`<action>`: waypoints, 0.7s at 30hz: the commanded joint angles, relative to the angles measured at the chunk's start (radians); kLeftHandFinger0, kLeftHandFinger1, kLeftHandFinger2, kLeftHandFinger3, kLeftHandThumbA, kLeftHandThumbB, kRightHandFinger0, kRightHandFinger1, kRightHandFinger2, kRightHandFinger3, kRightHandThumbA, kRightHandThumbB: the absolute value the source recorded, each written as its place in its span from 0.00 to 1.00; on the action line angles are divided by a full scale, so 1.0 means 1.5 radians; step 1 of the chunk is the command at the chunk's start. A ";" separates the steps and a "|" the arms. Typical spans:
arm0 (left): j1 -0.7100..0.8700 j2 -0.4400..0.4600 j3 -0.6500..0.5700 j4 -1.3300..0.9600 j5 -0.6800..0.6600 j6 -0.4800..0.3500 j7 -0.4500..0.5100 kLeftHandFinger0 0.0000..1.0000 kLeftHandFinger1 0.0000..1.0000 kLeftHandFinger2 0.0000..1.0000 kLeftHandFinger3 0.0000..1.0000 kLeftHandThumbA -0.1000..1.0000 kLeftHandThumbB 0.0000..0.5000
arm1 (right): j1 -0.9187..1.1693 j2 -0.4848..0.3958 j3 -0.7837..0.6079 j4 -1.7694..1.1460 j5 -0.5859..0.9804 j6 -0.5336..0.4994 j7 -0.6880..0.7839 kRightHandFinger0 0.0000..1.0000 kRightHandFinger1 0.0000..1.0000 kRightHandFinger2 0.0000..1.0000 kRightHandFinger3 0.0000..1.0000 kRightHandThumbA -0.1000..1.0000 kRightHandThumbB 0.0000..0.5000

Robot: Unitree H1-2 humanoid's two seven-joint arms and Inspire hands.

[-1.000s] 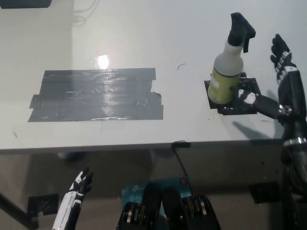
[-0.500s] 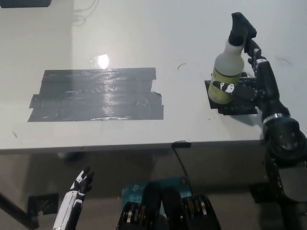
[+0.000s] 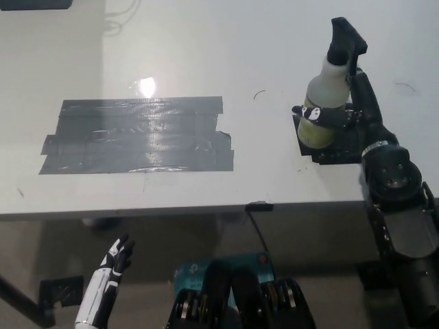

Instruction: A spray bottle is kept on the black marked spot on the table infront of the robot and the robot extends its right arm to pick it up and hands it to a person

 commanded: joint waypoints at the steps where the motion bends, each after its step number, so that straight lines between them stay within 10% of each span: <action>1: -0.002 0.007 0.002 -0.009 -0.004 -0.026 -0.005 1.00 1.00 1.00 1.00 1.00 0.69 | -0.055 -0.007 0.005 0.021 -0.009 -0.043 -0.020 1.00 1.00 1.00 1.00 1.00 0.82; 13: -0.007 0.007 0.001 -0.011 -0.003 -0.027 -0.005 1.00 1.00 1.00 1.00 1.00 0.68 | -0.082 0.007 -0.002 0.111 0.012 -0.053 -0.026 1.00 1.00 1.00 1.00 0.99 0.80; 17: -0.007 0.008 0.000 -0.010 0.004 -0.030 -0.003 1.00 1.00 1.00 1.00 1.00 0.69 | -0.089 0.020 -0.022 0.134 0.047 -0.099 -0.025 1.00 1.00 1.00 1.00 0.86 0.72; 19: -0.010 0.008 0.001 -0.008 0.003 -0.030 -0.001 1.00 1.00 1.00 1.00 1.00 0.67 | -0.102 0.031 -0.031 0.138 0.043 -0.076 -0.050 0.64 0.72 0.90 1.00 0.69 0.74; 20: -0.010 0.008 0.002 -0.007 0.001 -0.032 -0.002 1.00 1.00 1.00 1.00 1.00 0.67 | -0.108 0.036 -0.039 0.144 0.049 -0.068 -0.058 0.39 0.47 0.59 0.75 0.56 0.72; 21: -0.011 0.008 0.002 -0.007 0.000 -0.033 -0.002 1.00 1.00 1.00 1.00 1.00 0.66 | -0.110 0.038 -0.043 0.147 0.051 -0.066 -0.060 0.23 0.40 0.53 0.60 0.43 0.70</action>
